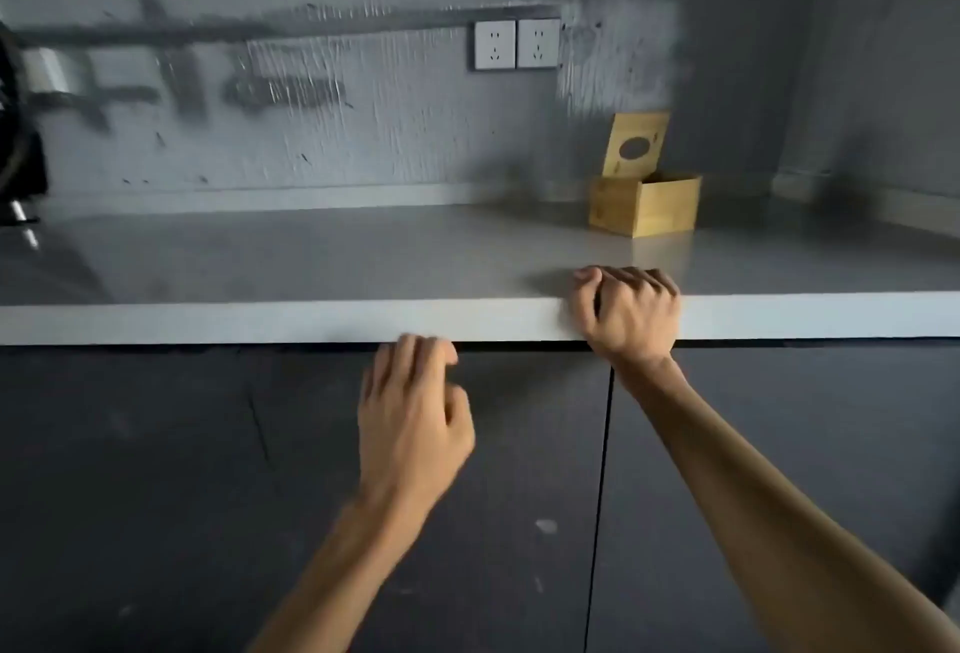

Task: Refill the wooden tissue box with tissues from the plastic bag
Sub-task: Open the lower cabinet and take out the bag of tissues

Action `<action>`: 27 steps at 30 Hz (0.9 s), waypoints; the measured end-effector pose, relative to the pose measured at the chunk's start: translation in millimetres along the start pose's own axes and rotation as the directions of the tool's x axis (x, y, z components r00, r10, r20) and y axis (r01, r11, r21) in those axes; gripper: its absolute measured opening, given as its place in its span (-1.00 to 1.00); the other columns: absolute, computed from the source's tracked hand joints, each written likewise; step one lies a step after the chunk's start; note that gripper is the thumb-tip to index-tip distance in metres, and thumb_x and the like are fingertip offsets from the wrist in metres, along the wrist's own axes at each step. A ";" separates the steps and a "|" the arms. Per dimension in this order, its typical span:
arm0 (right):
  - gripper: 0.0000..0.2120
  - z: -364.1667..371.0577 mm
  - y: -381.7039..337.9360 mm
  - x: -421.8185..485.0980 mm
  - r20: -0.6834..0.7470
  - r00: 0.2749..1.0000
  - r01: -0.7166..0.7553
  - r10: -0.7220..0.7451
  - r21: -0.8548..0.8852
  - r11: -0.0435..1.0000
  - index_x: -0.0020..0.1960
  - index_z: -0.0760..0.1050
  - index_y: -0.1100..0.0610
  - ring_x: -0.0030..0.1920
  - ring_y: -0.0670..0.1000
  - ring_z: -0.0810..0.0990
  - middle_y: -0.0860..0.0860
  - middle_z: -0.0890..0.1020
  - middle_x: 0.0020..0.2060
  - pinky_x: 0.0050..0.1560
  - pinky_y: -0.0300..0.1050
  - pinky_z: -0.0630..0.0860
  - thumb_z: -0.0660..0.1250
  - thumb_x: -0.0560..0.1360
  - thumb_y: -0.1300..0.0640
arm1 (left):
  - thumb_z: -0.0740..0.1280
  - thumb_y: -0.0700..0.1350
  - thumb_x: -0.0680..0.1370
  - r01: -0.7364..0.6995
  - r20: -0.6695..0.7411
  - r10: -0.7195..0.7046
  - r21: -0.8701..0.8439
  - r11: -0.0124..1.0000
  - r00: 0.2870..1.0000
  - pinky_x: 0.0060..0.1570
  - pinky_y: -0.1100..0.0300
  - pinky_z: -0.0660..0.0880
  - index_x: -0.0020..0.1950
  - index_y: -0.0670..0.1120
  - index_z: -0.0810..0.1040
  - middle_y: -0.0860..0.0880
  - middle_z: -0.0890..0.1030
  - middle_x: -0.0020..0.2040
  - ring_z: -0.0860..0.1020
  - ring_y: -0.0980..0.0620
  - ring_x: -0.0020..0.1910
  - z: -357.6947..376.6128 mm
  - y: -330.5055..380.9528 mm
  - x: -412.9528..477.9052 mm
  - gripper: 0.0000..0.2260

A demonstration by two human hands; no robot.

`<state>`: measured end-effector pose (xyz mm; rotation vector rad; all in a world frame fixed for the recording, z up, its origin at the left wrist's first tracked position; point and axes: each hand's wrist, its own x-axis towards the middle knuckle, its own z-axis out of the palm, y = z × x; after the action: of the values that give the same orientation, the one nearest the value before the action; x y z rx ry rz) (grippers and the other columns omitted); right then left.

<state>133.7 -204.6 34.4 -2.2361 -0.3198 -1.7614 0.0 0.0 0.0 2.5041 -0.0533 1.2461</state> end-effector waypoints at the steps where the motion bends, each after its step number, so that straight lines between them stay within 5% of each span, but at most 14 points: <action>1: -0.70 1.2 2.0 0.1 -0.007 1.000 -0.003 0.003 0.022 1.000 -0.37 0.64 0.12 -0.37 0.06 0.66 0.00 0.71 -0.39 -0.29 -0.12 0.42 0.22 0.45 0.17 | 0.21 -0.19 0.36 -0.083 0.055 0.086 -0.064 0.995 0.995 -0.07 0.03 0.44 -0.05 -0.05 0.51 -0.02 0.53 -0.07 0.48 -0.09 -0.07 3.7 9.9 -14.7 -0.79; 5: -0.72 6.2 3.5 -3.1 -0.048 0.999 -0.001 0.002 0.010 1.000 -0.37 0.63 0.11 -0.36 0.05 0.67 -0.02 0.72 -0.36 -0.30 -0.10 0.42 0.22 0.44 0.19 | 0.13 -0.08 0.51 -0.243 0.269 0.248 -0.055 0.969 0.930 0.39 -0.16 0.24 0.32 -0.01 0.42 0.00 0.43 0.33 0.37 -0.04 0.37 64.1 28.1 -30.0 -0.62; 8: -0.73 10.0 6.5 -4.9 -0.052 0.999 0.007 -0.006 0.019 1.000 -0.35 0.64 0.10 -0.32 0.04 0.67 -0.03 0.73 -0.33 -0.27 -0.09 0.43 0.23 0.43 0.18 | 0.06 0.04 0.56 -0.071 0.268 0.060 0.031 0.997 0.962 0.43 -0.37 -0.12 0.47 0.04 0.24 0.02 0.30 0.46 0.16 -0.02 0.52 97.9 30.6 -4.4 -0.54; 11: -0.73 4.4 5.1 -4.3 0.035 0.999 -0.015 0.015 0.006 1.000 -0.35 0.64 0.10 -0.31 0.03 0.67 -0.03 0.72 -0.33 -0.24 -0.10 0.44 0.23 0.44 0.15 | 0.05 0.10 0.56 0.091 0.353 -0.097 0.034 0.995 0.931 0.36 -0.45 -0.27 0.46 0.06 0.21 0.01 0.25 0.47 0.06 -0.06 0.52 116.6 39.0 4.6 -0.54; 17: -0.63 -14.7 1.8 5.8 0.290 0.951 -0.097 0.112 -0.066 0.993 -0.21 0.67 0.05 -0.21 0.02 0.67 -0.03 0.73 -0.24 -0.12 -0.13 0.45 0.10 0.49 0.01 | 0.12 0.11 0.53 0.105 0.475 -0.098 0.012 0.994 0.875 0.32 -0.49 -0.21 0.42 0.07 0.22 0.02 0.26 0.40 0.07 -0.05 0.47 94.3 47.2 18.2 -0.54; 21: -0.54 -34.4 4.7 10.2 0.441 0.889 -0.094 0.122 -0.085 0.992 -0.06 0.65 0.01 -0.18 0.18 0.65 0.07 0.72 -0.17 -0.16 -0.08 0.48 -0.01 0.52 -0.10 | 0.10 0.10 0.55 0.079 0.463 -0.031 -0.084 0.993 0.886 0.38 -0.42 -0.20 0.36 0.08 0.26 0.07 0.28 0.37 0.04 0.00 0.49 53.9 48.8 -10.0 -0.61; 27: -0.66 -73.6 -11.9 6.0 0.555 0.824 -0.177 0.115 0.059 0.983 0.19 0.58 0.01 0.11 0.24 0.60 0.11 0.65 0.17 0.12 0.02 0.48 0.12 0.55 -0.01 | 0.04 0.21 0.56 0.185 0.322 -0.056 -0.385 0.904 0.945 0.40 -0.19 0.15 -0.16 0.08 0.37 0.15 0.40 0.01 0.29 0.13 0.22 -39.4 37.3 -80.5 -0.73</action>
<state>64.0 -219.0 57.4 -2.5678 -0.3343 -0.9636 -86.5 -32.0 -30.2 2.2592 -0.2086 0.6986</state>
